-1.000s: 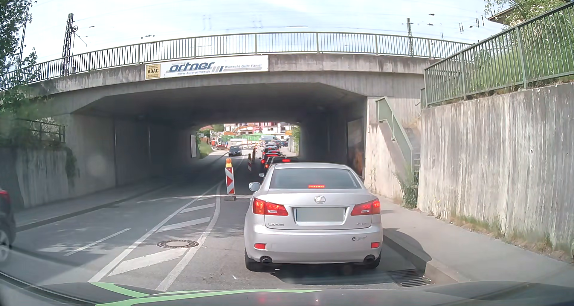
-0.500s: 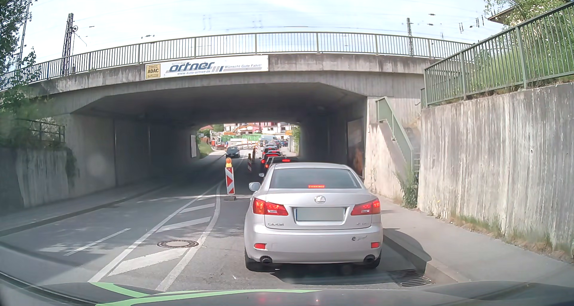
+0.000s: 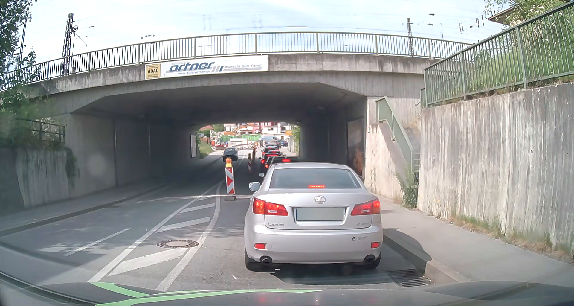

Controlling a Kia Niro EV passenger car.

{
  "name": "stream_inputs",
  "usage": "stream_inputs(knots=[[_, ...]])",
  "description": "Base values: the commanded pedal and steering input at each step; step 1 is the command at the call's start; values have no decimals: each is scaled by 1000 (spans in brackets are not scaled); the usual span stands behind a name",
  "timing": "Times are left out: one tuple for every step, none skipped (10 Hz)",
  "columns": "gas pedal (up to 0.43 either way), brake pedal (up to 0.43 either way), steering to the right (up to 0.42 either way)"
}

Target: Follow the waypoints while adhering to traffic rules and regulations

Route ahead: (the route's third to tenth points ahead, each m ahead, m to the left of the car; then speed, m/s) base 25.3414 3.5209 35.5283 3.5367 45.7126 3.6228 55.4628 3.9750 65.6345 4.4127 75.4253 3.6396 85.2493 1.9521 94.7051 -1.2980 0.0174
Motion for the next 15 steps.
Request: stream_inputs(knots=[[0,299,-5],[0,299,-5],[0,299,-5],[0,299,-5],[0,299,-5],[0,299,-5],[0,299,-4],[0,299,-4],[0,299,-4],[0,299,-4],[0,299,-4],[0,299,-3],[0,299,-3],[0,299,-3],[0,299,-3]])
